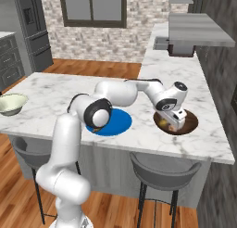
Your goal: Take the fruits from the plate on the dining counter and place two fruits in each bowl.
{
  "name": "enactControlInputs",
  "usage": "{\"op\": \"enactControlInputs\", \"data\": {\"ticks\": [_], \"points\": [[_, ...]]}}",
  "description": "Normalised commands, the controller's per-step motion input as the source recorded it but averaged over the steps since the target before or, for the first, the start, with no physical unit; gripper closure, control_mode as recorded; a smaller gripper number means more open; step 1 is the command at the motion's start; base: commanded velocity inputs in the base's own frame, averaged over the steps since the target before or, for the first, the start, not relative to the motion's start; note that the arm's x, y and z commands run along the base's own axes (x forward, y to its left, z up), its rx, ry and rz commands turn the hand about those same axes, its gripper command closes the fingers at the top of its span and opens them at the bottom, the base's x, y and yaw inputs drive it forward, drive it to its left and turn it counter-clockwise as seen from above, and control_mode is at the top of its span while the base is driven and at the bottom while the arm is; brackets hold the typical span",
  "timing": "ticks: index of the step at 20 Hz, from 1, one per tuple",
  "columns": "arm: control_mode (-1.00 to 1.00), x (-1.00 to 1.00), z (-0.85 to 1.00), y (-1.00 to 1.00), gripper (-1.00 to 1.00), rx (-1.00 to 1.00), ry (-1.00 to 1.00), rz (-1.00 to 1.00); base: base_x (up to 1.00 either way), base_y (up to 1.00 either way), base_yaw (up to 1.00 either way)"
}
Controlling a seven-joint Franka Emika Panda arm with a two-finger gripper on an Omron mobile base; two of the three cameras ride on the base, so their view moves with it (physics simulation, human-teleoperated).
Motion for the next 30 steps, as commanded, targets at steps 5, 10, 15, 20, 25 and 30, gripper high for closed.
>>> {"op": "enactControlInputs", "data": {"ticks": [5,10,15,20,25,30], "points": [[-1.0,0.09,-0.13,0.0,-1.0,0.0,0.0,0.0,0.0,0.0,0.0],[-1.0,0.15,0.0,0.0,-1.0,0.0,0.0,0.0,0.0,0.0,0.0],[-1.0,0.15,0.11,-0.04,-1.0,0.0,0.0,-0.01,0.0,0.0,0.0],[-1.0,-0.63,0.73,0.17,-1.0,-0.01,-0.15,-0.03,0.0,0.0,0.0],[-1.0,-1.0,0.32,0.89,-1.0,-0.09,-0.07,0.0,0.0,0.0,0.0],[-1.0,-0.78,0.1,1.0,-1.0,-0.17,-0.02,0.01,0.0,0.0,0.0]]}}
